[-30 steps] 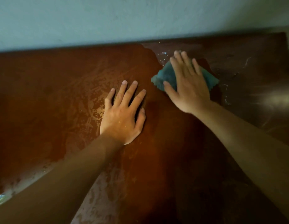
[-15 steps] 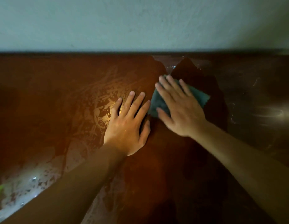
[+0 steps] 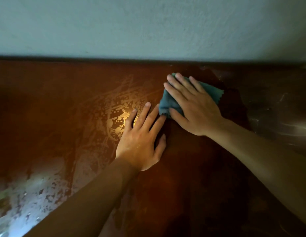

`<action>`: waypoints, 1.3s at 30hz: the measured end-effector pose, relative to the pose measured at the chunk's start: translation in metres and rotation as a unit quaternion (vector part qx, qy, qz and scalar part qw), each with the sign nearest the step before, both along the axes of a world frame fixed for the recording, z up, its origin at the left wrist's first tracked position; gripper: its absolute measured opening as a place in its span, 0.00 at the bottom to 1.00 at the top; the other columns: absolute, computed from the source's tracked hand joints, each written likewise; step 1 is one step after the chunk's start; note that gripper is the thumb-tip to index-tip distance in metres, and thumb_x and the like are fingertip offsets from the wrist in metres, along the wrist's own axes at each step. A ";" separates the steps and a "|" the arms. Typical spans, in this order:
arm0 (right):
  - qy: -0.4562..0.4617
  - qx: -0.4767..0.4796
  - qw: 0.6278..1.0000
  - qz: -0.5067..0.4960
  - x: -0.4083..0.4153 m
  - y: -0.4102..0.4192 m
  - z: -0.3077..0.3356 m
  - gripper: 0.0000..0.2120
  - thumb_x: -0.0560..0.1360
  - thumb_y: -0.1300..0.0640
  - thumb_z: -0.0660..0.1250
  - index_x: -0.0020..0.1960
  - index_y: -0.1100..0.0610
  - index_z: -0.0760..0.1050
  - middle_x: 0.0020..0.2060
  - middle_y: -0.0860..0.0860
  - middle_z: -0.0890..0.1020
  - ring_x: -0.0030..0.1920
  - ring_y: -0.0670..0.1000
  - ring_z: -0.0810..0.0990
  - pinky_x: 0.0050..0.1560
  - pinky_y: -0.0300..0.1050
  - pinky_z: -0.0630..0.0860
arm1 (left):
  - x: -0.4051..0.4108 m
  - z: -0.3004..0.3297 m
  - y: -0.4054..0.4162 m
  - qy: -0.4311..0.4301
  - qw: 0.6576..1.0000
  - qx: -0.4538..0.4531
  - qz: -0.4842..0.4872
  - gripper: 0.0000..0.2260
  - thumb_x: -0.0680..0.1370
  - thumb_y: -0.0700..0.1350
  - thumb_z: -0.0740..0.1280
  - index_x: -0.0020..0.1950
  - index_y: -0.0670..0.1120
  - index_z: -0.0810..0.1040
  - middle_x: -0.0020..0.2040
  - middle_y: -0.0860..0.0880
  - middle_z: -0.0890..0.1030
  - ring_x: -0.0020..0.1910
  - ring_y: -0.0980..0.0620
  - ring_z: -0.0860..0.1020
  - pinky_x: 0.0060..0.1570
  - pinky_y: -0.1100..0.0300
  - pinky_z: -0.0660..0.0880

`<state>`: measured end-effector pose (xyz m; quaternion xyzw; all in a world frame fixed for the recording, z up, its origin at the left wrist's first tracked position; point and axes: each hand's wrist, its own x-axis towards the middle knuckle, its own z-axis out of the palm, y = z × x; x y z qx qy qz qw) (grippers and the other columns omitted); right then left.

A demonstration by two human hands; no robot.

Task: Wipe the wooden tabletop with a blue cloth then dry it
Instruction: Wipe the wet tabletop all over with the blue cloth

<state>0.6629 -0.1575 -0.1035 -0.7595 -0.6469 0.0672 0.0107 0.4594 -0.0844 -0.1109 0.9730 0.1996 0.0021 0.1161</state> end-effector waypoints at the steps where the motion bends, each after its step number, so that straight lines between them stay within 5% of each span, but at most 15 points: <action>1: -0.002 0.009 1.000 -0.016 -0.001 0.012 0.001 0.33 0.83 0.43 0.48 0.83 0.59 0.56 0.82 0.55 0.56 0.83 0.55 0.52 0.82 0.56 0.49 | 0.000 0.001 0.000 0.006 1.000 0.002 0.001 0.25 0.83 0.56 0.53 0.77 0.46 0.67 0.79 0.45 0.63 0.81 0.44 0.54 0.77 0.40 0.53; 8: 0.013 0.033 0.997 -0.063 -0.001 0.022 -0.004 0.31 0.83 0.44 0.50 0.82 0.58 0.58 0.82 0.55 0.59 0.83 0.55 0.54 0.82 0.56 0.49 | 0.001 0.004 -0.002 0.011 1.000 0.009 0.000 0.26 0.83 0.55 0.53 0.79 0.46 0.64 0.80 0.44 0.61 0.81 0.45 0.53 0.78 0.43 0.50; 16: 0.009 0.000 0.942 -0.337 0.054 -0.036 0.004 0.35 0.82 0.42 0.44 0.83 0.59 0.50 0.83 0.57 0.52 0.83 0.57 0.48 0.83 0.57 0.45 | 0.002 0.006 -0.002 0.003 1.000 0.010 0.006 0.26 0.82 0.54 0.54 0.78 0.45 0.67 0.79 0.44 0.63 0.80 0.43 0.56 0.77 0.41 0.54; 20: 0.014 0.023 0.972 -0.233 -0.009 -0.007 -0.001 0.34 0.83 0.43 0.47 0.83 0.61 0.54 0.82 0.58 0.55 0.83 0.58 0.51 0.82 0.58 0.47 | 0.002 0.005 -0.002 0.005 1.000 0.009 0.007 0.26 0.82 0.55 0.54 0.78 0.45 0.67 0.80 0.44 0.62 0.80 0.44 0.56 0.76 0.41 0.55; 24: 0.024 0.016 0.983 -0.184 0.018 -0.029 0.000 0.34 0.83 0.41 0.46 0.83 0.59 0.53 0.83 0.56 0.55 0.83 0.56 0.51 0.82 0.57 0.47 | 0.000 0.004 -0.001 0.005 1.000 0.008 0.011 0.27 0.82 0.55 0.53 0.79 0.46 0.65 0.80 0.44 0.61 0.81 0.44 0.55 0.77 0.41 0.53; 31: 0.018 0.018 0.892 -0.451 0.065 -0.071 0.003 0.35 0.82 0.41 0.45 0.83 0.59 0.51 0.83 0.58 0.52 0.83 0.58 0.48 0.82 0.59 0.46 | 0.000 0.002 -0.003 -0.008 1.000 -0.006 0.011 0.27 0.82 0.55 0.53 0.79 0.46 0.64 0.80 0.44 0.61 0.81 0.44 0.55 0.78 0.42 0.50; 36: 0.016 0.029 0.953 -0.300 -0.016 -0.039 -0.006 0.35 0.83 0.40 0.44 0.83 0.59 0.52 0.83 0.58 0.54 0.83 0.57 0.50 0.82 0.58 0.47 | -0.001 -0.001 -0.001 -0.014 1.000 0.006 0.006 0.26 0.83 0.54 0.54 0.79 0.46 0.64 0.80 0.44 0.61 0.81 0.45 0.54 0.79 0.45 0.49; 39: 0.022 0.026 0.973 -0.229 0.009 -0.060 -0.006 0.34 0.83 0.39 0.45 0.83 0.58 0.53 0.83 0.56 0.55 0.83 0.56 0.51 0.82 0.56 0.47 | 0.000 -0.001 -0.002 -0.014 1.000 0.003 0.007 0.26 0.83 0.54 0.54 0.79 0.46 0.65 0.80 0.44 0.61 0.81 0.45 0.54 0.79 0.45 0.48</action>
